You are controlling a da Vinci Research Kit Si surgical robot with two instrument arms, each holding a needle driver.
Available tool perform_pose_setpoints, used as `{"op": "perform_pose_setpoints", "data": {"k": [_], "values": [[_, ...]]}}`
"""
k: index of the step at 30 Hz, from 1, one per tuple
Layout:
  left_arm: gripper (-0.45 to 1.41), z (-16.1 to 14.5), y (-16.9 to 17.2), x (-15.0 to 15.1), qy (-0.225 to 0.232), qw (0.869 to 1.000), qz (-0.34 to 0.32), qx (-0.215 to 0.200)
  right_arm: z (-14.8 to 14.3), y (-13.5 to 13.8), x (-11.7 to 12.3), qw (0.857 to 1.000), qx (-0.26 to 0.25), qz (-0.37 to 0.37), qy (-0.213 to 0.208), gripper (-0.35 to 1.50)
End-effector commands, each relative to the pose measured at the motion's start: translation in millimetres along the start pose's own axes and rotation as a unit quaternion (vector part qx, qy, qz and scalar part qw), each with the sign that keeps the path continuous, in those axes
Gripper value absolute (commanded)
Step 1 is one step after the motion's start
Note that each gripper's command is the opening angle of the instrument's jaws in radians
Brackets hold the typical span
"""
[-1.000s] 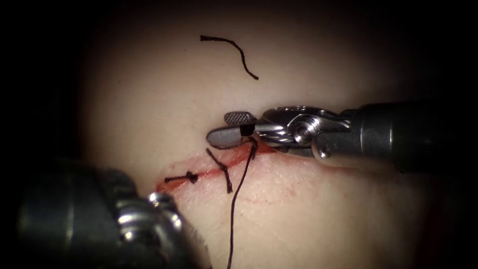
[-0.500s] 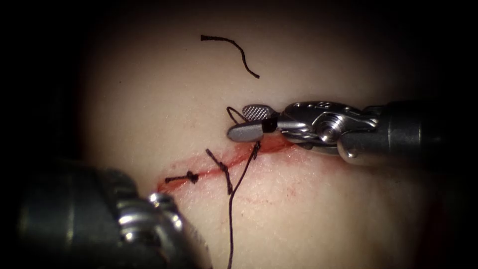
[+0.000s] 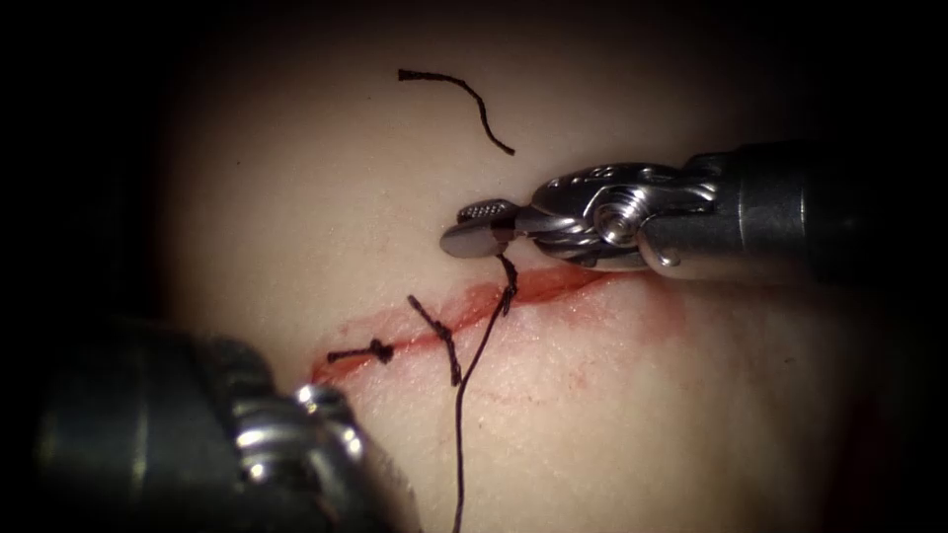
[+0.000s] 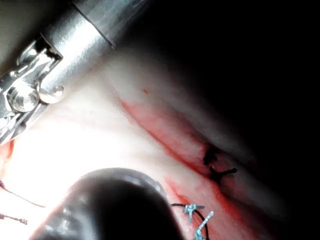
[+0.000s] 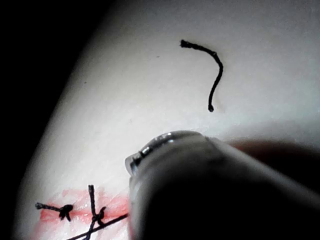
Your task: Wound Closure
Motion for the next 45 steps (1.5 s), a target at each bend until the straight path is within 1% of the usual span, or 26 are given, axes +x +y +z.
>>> {"op": "perform_pose_setpoints", "data": {"k": [1,2,3,4,9,13,16,18,20,22,23,25,29,30,31,39,45], "values": [[-0.45,0.4,-0.3,0.3,0.0,1.0,0.0,0.0,-0.4,-0.5,1.2,1.0,0.007,-0.008,0.001,0.81],[-0.45,0.4,-0.3,0.3,0.0,1.0,0.0,0.0,-1.1,-0.7,1.5,1.0,0.009,-0.006,0.002,0.89],[-0.45,0.5,-0.3,0.3,0.0,1.0,0.0,0.0,-2.8,-1.1,2.2,1.0,0.007,0.0,0.011,1.01],[-0.45,0.5,-0.3,0.3,0.0,1.0,0.0,0.0,-3.5,-1.3,2.4,1.0,0.004,0.002,0.016,1.03],[-0.45,0.5,-0.3,0.4,0.0,1.0,0.003,0.0,-7.6,-1.4,3.3,0.999,-0.01,0.02,0.036,1.03],[-0.45,0.5,-0.3,0.4,0.0,1.0,0.003,0.0,-9.2,-0.6,2.7,0.998,-0.025,0.028,0.044,0.96],[-0.45,0.5,-0.2,0.4,0.0,1.0,0.003,0.0,-8.8,0.7,1.8,0.998,-0.034,0.033,0.048,0.93],[-0.45,0.6,-0.2,0.4,0.0,1.0,0.003,0.0,-7.8,1.8,0.9,0.997,-0.04,0.036,0.049,0.91],[-0.45,0.6,-0.2,0.4,0.0,1.0,0.002,0.0,-6.6,2.7,0.0,0.997,-0.045,0.036,0.051,0.84],[-0.45,0.6,-0.2,0.4,0.0,1.0,0.003,0.0,-5.0,3.6,-0.9,0.996,-0.051,0.056,0.053,1.08],[-0.45,0.6,-0.2,0.4,0.0,1.0,0.003,0.0,-4.3,3.8,-1.3,0.996,-0.054,0.056,0.054,1.13],[-0.45,0.6,-0.2,0.4,0.0,1.0,0.003,0.0,-2.8,4.1,-2.1,0.995,-0.059,0.063,0.058,1.13],[-0.45,0.6,-0.2,0.4,0.0,1.0,0.003,0.0,-1.8,3.7,-2.0,0.993,-0.046,0.08,0.069,1.13],[-0.45,0.6,-0.2,0.4,0.0,1.0,0.003,0.0,-1.7,3.3,-1.7,0.993,-0.041,0.085,0.071,1.03],[-0.45,0.6,-0.2,0.4,0.0,1.0,0.003,0.0,-1.6,3.2,-1.5,0.993,-0.041,0.085,0.071,1.01],[-0.45,0.6,-0.2,0.4,0.0,1.0,0.003,0.0,-1.1,2.8,-0.9,0.993,-0.043,0.088,0.072,1.11],[-0.45,0.6,-0.2,0.4,0.0,1.0,0.003,0.0,-1.3,2.6,-0.5,0.992,-0.041,0.09,0.072,1.08]]}}
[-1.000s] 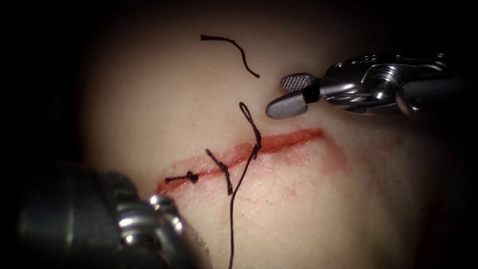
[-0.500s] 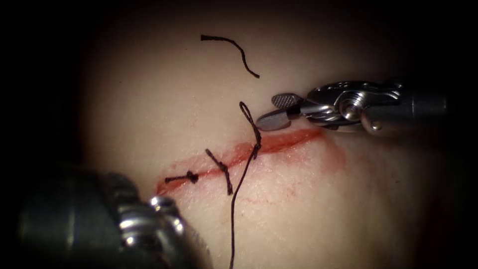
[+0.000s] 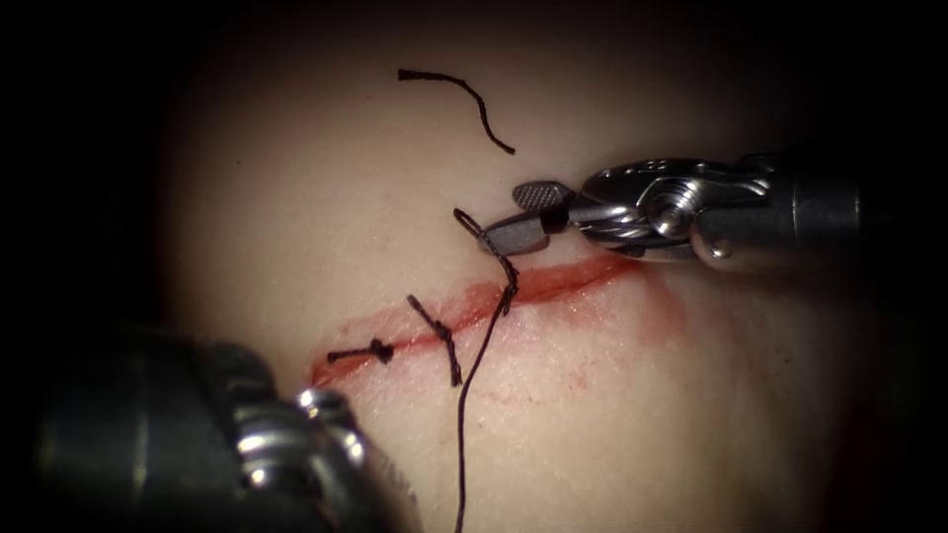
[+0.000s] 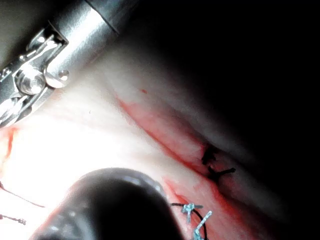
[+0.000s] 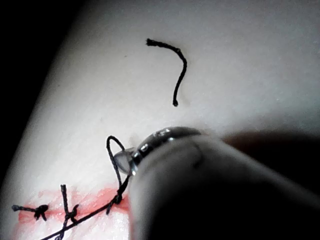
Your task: Wound Closure
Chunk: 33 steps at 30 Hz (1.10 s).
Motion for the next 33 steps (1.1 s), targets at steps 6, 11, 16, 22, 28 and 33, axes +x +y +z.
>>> {"op": "perform_pose_setpoints", "data": {"k": [6,11,16,22,28,33], "values": [[-0.45,0.5,-0.3,0.3,0.0,1.0,0.0,0.0,1.7,-0.5,-0.1,1.0,0.008,0.0,-0.006,0.94],[-0.45,0.6,-0.1,0.3,0.0,1.0,0.0,0.0,2.5,-0.8,-0.8,1.0,0.018,-0.007,-0.017,0.39],[-0.45,0.6,0.0,0.4,0.0,1.0,0.002,0.0,2.8,-1.2,-0.8,0.999,0.027,-0.007,-0.022,-0.05],[-0.45,0.6,0.0,0.3,0.0,1.0,0.002,0.0,2.6,-1.8,-1.1,0.996,0.056,-0.001,-0.066,-0.35],[-0.45,0.6,0.0,0.3,0.0,1.0,0.002,0.0,2.0,-1.6,0.6,0.997,0.032,-0.054,-0.044,-0.35],[-0.45,0.6,0.0,0.4,0.0,1.0,0.002,0.0,1.4,-0.5,2.1,0.972,0.043,-0.23,0.022,-0.35]]}}
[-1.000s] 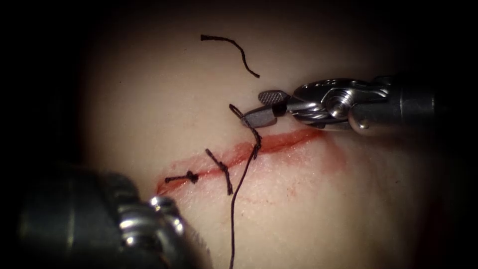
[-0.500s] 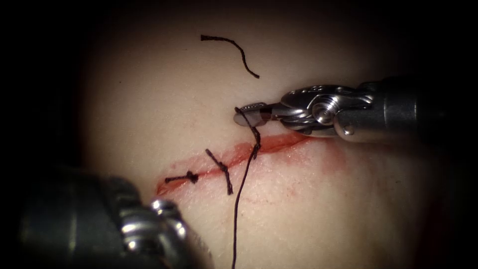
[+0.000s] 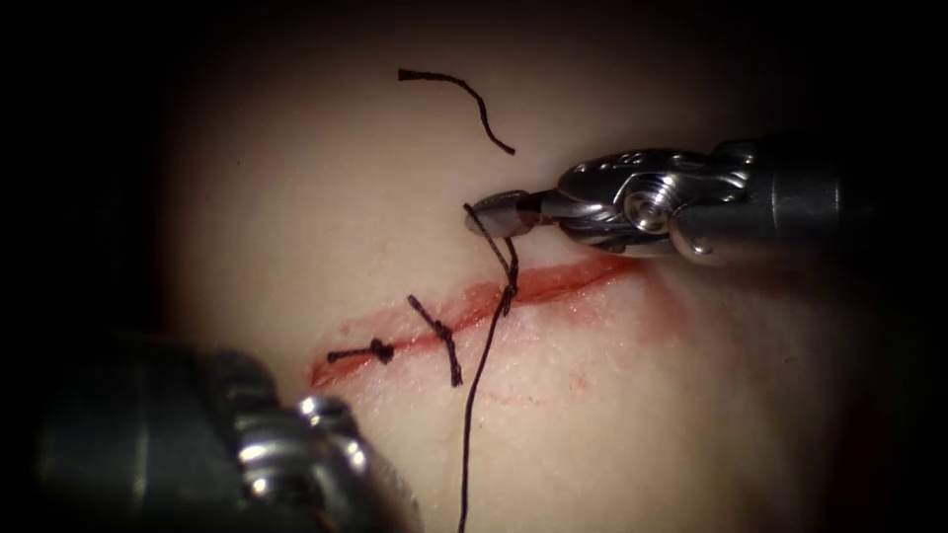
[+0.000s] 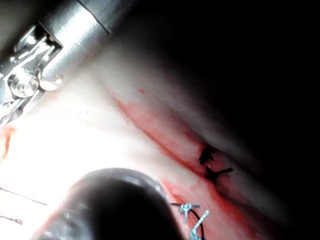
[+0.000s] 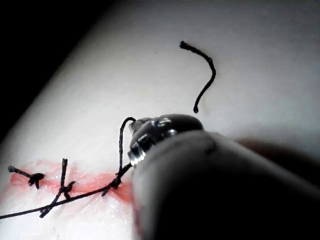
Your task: Wound Closure
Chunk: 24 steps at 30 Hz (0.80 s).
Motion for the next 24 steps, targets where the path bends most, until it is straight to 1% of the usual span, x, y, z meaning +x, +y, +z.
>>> {"op": "perform_pose_setpoints", "data": {"k": [1,2,3,4,6,10,11,14,16,18,19,22,24], "values": [[-0.45,0.5,-0.3,0.4,0.0,1.0,0.0,0.0,0.8,0.5,0.0,1.0,0.006,-0.018,0.017,-0.35],[-0.45,0.5,-0.3,0.4,0.0,1.0,0.0,0.0,0.9,0.4,0.0,0.998,0.009,-0.057,0.025,-0.35],[-0.45,0.5,-0.3,0.4,0.0,1.0,0.0,0.0,1.2,0.4,0.2,0.991,0.022,-0.127,0.038,-0.35],[-0.45,0.5,-0.3,0.4,0.0,1.0,0.0,0.0,1.3,0.4,0.4,0.983,0.033,-0.174,0.049,-0.35],[-0.45,0.5,-0.3,0.4,0.0,1.0,0.0,0.0,1.4,0.4,0.7,0.97,0.041,-0.229,0.069,-0.35],[-0.45,0.5,-0.3,0.4,0.0,1.0,0.0,0.0,1.2,0.4,1.4,0.961,0.058,-0.259,0.076,-0.35],[-0.45,0.5,-0.3,0.4,0.0,1.0,0.0,0.0,1.1,0.5,1.5,0.952,0.064,-0.29,0.077,-0.35],[-0.45,0.5,-0.3,0.4,0.0,1.0,0.0,0.0,1.1,0.7,1.4,0.933,0.076,-0.345,0.064,-0.35],[-0.45,0.5,-0.3,0.3,0.0,1.0,0.0,0.0,1.0,1.0,1.4,0.916,0.088,-0.388,0.055,-0.35],[-0.45,0.5,-0.3,0.3,0.0,1.0,0.0,0.0,1.0,1.2,1.4,0.903,0.099,-0.415,0.05,-0.35],[-0.45,0.5,-0.3,0.3,0.0,1.0,0.0,0.0,1.0,1.3,1.4,0.893,0.107,-0.434,0.045,-0.35],[-0.45,0.5,-0.3,0.3,0.0,1.0,0.0,0.0,1.0,1.6,1.4,0.876,0.116,-0.468,0.033,-0.35],[-0.45,0.5,-0.3,0.3,0.0,1.0,0.0,0.0,1.0,1.8,1.4,0.867,0.113,-0.485,0.024,-0.35]]}}
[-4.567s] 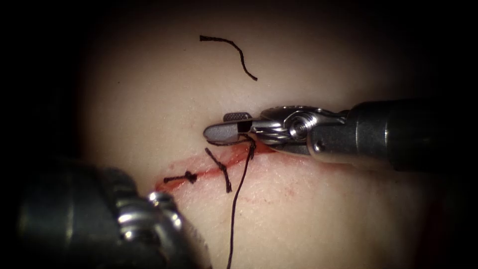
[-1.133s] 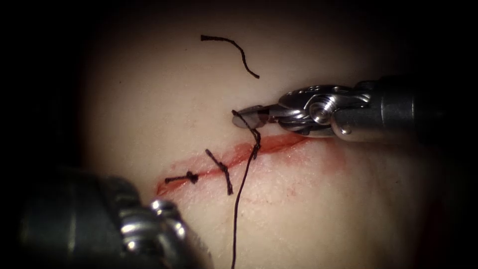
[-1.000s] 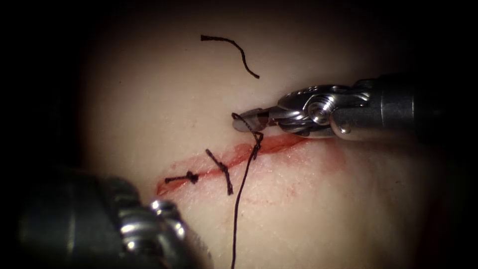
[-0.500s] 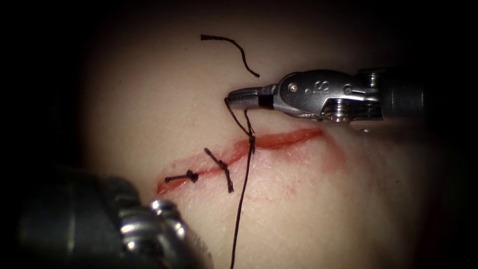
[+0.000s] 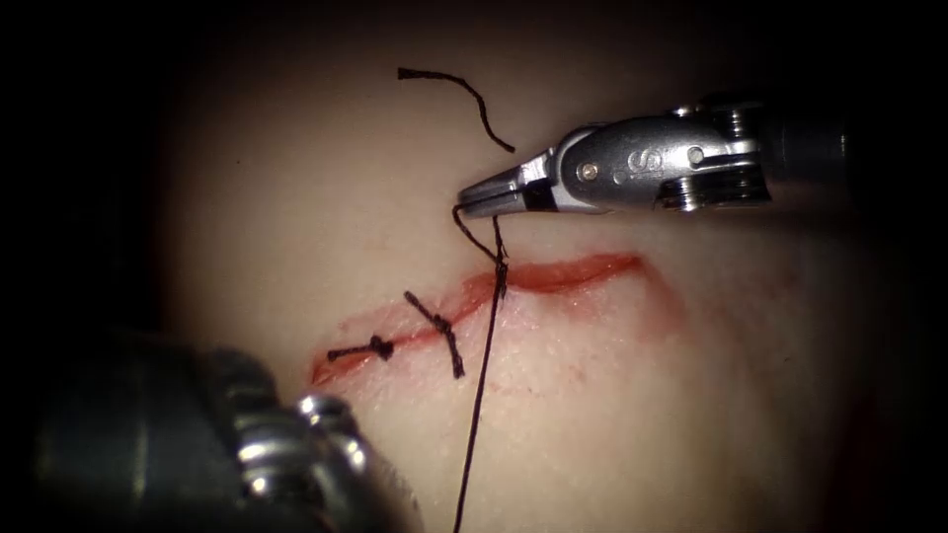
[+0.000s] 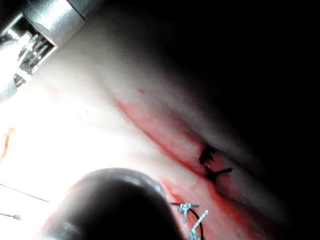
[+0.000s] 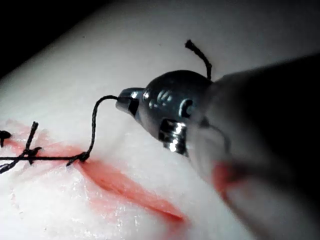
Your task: Wound Closure
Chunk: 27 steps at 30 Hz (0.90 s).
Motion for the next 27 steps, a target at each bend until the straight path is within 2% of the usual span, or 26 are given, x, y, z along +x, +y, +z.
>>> {"op": "perform_pose_setpoints", "data": {"k": [1,7,13,14,15,16,17,19,22,27], "values": [[-0.45,0.5,-0.3,0.3,0.0,1.0,0.0,0.0,0.7,0.9,-0.1,1.0,0.001,-0.022,-0.009,-0.35],[-0.45,0.5,-0.2,0.3,0.0,1.0,0.0,0.0,0.5,1.3,-0.5,0.993,0.018,-0.103,-0.056,-0.35],[-0.45,0.6,-0.2,0.3,0.0,1.0,0.0,0.0,0.3,1.5,-0.8,0.99,0.023,-0.117,-0.072,-0.35],[-0.45,0.5,-0.2,0.3,0.0,1.0,0.0,0.0,0.3,1.4,-0.8,0.993,0.02,-0.091,-0.076,-0.35],[-0.45,0.5,-0.2,0.4,0.0,1.0,0.0,0.0,0.3,1.2,-0.8,0.995,0.011,-0.051,-0.084,0.09],[-0.45,0.4,-0.3,0.4,0.0,1.0,0.0,0.0,0.1,1.0,-0.9,0.995,-0.009,-0.001,-0.1,0.78],[-0.45,0.3,-0.4,0.5,-0.001,1.0,0.0,-0.001,-0.3,0.7,-0.9,0.992,-0.032,0.029,-0.116,1.08],[-0.45,-0.3,-0.6,0.7,0.003,1.0,0.0,-0.001,-1.4,-0.2,-0.8,0.983,-0.087,0.095,-0.133,1.27],[-0.45,-1.1,-1.0,0.9,0.015,1.0,-0.001,0.004,-3.6,-1.8,-0.4,0.969,-0.139,0.161,-0.124,1.4],[-0.45,-2.4,-2.4,1.1,0.02,0.999,-0.001,0.051,-7.8,-3.7,1.0,0.953,-0.171,0.21,-0.134,1.35]]}}
